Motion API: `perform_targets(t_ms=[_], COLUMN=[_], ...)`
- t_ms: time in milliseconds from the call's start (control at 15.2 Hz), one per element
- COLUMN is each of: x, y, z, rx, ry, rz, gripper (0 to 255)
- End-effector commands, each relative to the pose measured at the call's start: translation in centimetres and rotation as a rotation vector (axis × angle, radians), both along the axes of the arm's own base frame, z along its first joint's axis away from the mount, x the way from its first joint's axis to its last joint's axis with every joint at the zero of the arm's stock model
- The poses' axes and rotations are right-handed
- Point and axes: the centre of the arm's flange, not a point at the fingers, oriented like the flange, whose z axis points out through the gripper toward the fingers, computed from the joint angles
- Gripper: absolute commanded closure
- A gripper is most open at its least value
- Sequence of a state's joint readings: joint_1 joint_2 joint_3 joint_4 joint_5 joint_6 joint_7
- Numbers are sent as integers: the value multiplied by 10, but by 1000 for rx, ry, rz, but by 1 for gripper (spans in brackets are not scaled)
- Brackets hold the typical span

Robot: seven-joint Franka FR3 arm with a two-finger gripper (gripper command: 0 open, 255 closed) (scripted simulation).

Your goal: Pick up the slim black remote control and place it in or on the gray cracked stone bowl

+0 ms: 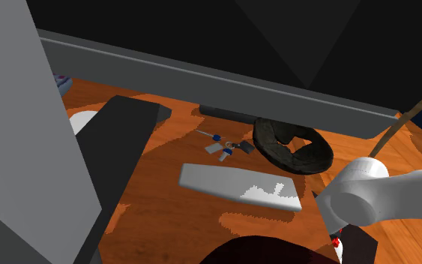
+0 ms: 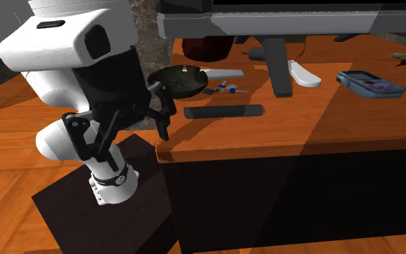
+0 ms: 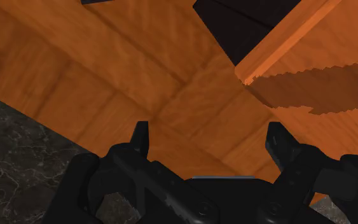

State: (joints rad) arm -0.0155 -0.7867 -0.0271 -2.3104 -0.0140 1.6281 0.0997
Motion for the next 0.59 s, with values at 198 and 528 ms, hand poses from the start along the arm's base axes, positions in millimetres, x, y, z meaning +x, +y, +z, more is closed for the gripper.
perform_targets(t_ms=[198, 528], x=[18, 37], y=[34, 95], z=[3, 9], rx=[6, 17], ry=[24, 64], rz=[148, 395], gripper=[0, 0])
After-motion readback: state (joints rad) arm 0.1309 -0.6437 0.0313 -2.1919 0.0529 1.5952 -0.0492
